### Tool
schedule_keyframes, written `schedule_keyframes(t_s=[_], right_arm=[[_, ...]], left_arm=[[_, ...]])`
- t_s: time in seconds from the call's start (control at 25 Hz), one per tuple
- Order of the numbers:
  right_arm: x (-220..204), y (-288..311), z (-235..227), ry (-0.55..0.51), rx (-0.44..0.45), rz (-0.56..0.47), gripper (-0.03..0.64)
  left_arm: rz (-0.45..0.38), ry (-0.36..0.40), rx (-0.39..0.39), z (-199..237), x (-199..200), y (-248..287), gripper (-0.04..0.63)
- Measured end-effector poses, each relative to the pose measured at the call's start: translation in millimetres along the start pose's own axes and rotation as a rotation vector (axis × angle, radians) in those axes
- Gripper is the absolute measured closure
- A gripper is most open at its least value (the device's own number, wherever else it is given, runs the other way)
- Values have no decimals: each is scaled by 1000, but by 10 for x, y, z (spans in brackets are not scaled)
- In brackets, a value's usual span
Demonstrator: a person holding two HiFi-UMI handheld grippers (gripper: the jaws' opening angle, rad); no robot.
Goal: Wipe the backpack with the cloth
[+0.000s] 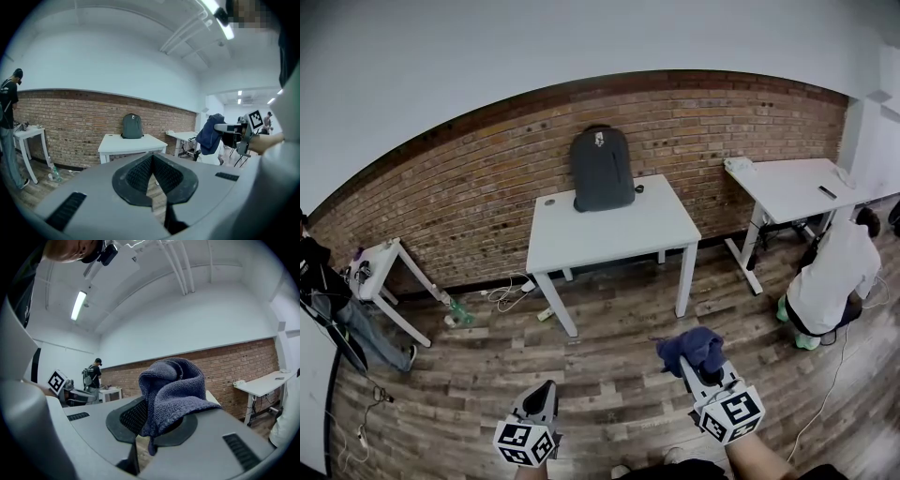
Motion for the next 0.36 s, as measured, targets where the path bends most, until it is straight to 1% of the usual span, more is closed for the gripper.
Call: schedule_keyframes(t_s=[0.16, 0.36], right_arm=[[-1, -30, 26, -10, -6, 4, 578], [-28, -37, 35, -8, -10, 7, 578]], left_arm=[[0, 1, -13, -9, -20, 7, 604], [-4, 3, -10, 11, -16, 8, 604]])
Point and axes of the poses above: the fingertips, and each gripper's own axes: y forward along the fingers, z to its left, x out of its top, the point moved 9 cm from there along -y, backward along the fingers, and after that the axes turned 6 degrees about -y, right-handed, at the moved point
